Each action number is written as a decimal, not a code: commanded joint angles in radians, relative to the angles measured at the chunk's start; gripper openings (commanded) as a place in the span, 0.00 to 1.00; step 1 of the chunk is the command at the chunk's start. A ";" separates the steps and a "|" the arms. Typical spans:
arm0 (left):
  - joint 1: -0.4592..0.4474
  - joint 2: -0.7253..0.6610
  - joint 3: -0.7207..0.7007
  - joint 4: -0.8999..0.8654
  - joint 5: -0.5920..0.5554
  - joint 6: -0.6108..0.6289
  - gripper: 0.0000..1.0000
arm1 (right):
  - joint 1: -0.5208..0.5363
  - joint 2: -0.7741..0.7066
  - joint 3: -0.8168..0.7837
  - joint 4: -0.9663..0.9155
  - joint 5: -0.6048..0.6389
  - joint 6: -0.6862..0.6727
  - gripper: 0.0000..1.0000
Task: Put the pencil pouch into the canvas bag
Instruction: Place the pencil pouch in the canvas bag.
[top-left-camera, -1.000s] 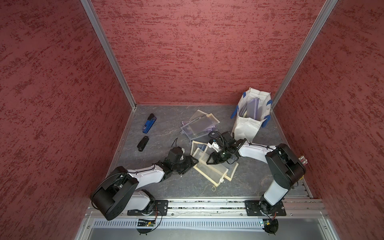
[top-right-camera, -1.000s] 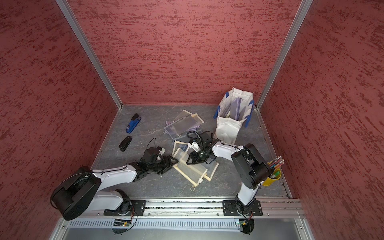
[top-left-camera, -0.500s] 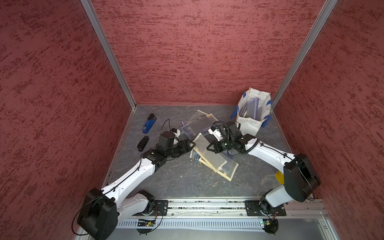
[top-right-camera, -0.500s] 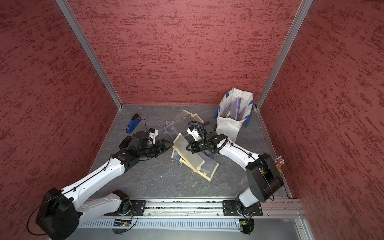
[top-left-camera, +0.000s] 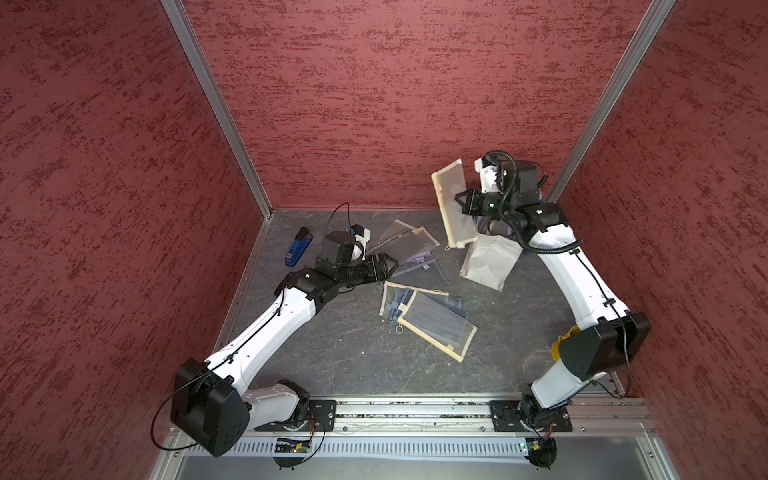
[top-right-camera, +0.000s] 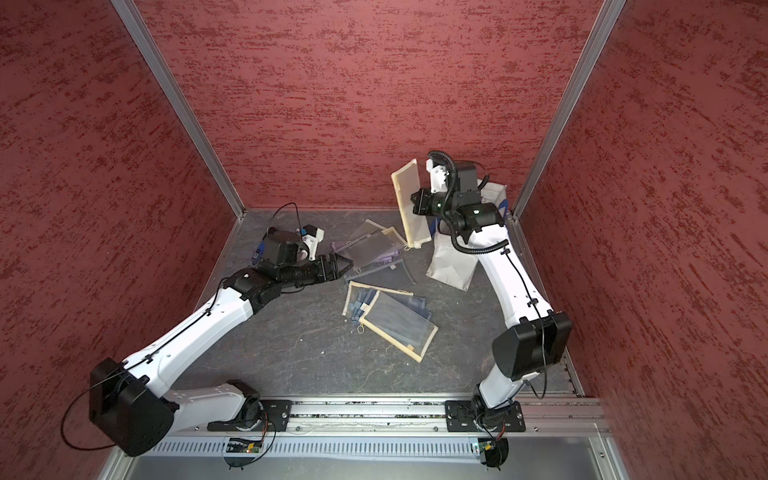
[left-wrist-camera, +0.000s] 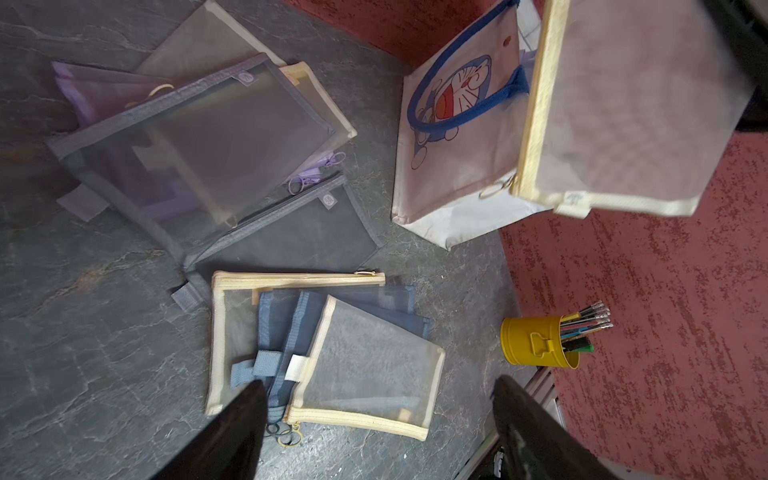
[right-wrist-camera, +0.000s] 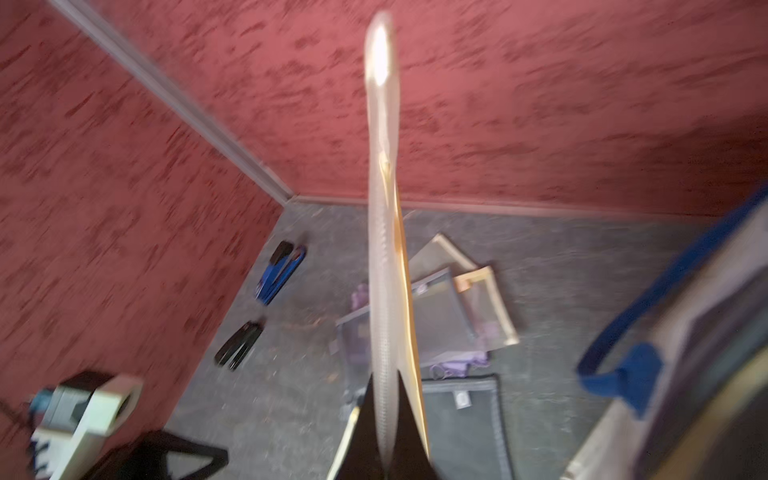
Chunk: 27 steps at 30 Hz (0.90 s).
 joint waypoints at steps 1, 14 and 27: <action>-0.028 0.044 0.067 -0.010 0.030 0.082 0.91 | -0.054 0.072 0.142 -0.170 0.173 0.034 0.00; -0.192 0.194 0.283 -0.068 0.000 0.114 1.00 | -0.234 0.184 0.340 -0.238 0.256 -0.024 0.00; -0.262 0.162 0.253 -0.074 -0.101 0.067 1.00 | -0.251 0.210 0.070 -0.092 0.224 -0.032 0.00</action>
